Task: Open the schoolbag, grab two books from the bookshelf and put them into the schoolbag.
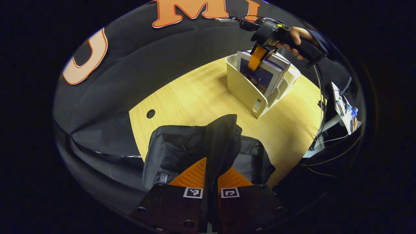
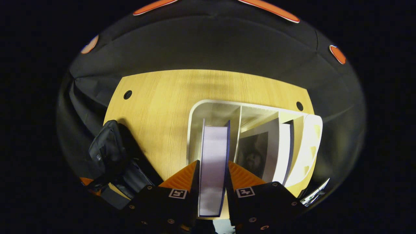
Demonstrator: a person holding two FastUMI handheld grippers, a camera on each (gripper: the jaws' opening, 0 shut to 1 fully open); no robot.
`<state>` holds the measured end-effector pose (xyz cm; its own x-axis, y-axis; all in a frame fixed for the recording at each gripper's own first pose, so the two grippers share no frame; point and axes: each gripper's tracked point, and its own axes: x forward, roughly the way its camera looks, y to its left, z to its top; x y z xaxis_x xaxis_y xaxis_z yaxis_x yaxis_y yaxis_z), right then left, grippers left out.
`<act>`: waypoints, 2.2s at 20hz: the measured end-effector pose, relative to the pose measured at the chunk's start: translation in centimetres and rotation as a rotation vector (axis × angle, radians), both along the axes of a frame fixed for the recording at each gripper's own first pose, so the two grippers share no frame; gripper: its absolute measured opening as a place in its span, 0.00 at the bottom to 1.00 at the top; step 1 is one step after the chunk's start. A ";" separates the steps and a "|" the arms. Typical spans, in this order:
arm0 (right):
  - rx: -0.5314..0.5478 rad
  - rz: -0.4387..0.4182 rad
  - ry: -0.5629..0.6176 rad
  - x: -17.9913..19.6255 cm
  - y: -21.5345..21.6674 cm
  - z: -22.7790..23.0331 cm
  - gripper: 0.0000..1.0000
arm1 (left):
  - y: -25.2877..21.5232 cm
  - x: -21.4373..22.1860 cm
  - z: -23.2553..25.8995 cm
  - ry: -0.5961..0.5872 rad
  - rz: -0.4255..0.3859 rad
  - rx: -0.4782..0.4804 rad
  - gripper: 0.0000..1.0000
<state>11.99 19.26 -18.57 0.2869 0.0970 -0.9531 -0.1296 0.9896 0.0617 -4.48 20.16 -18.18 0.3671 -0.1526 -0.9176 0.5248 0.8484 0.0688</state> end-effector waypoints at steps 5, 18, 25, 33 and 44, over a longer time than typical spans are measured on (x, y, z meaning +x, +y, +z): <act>0.015 -0.046 0.018 -1.0 -0.9 1.0 0.33 | -0.1 -0.2 -0.4 0.007 0.007 -0.021 0.06; 0.073 -0.089 -0.052 -15.9 -3.9 6.9 0.32 | -0.3 -0.9 -1.4 0.007 -0.062 -0.057 0.06; 0.288 -0.240 -0.063 -23.7 -2.7 7.6 0.31 | -0.4 -0.9 -1.2 0.006 -0.064 -0.095 0.06; 0.645 -0.299 -0.101 -24.9 2.5 8.6 0.30 | -0.1 0.0 0.9 -0.023 -0.059 -0.123 0.05; 0.985 -0.383 -0.038 -21.6 13.5 2.5 0.29 | -2.7 -0.3 2.5 -0.044 0.043 -0.235 0.05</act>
